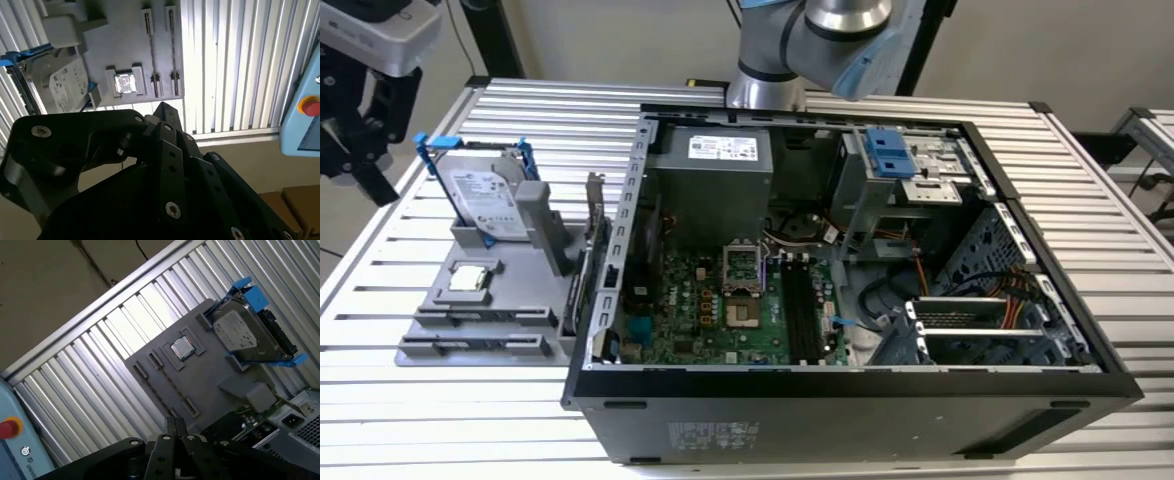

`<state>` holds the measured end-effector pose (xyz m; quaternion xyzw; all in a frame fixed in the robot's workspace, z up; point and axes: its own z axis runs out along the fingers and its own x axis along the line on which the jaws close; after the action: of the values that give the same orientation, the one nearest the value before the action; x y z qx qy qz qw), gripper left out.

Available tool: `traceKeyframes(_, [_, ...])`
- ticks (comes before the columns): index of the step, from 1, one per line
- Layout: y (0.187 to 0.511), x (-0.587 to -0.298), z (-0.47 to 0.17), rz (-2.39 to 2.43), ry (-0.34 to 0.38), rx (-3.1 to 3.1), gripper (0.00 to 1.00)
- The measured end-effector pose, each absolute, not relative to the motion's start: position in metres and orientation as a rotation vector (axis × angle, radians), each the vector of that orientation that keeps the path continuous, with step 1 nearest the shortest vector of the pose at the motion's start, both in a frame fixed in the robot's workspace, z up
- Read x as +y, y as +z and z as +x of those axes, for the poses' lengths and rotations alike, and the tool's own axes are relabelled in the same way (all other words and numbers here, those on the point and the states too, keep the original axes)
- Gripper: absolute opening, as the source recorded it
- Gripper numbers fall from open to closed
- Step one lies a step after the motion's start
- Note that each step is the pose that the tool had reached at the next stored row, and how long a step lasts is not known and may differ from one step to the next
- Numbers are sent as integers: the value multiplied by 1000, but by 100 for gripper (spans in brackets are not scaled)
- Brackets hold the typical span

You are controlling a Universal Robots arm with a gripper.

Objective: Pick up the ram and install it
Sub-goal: 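Pick up the ram and move it above insertion slot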

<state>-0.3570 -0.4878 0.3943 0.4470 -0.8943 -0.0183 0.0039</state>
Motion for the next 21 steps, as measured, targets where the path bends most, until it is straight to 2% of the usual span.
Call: traceKeyframes(21, [394, -488, -357, 1856, -37, -2542, 0])
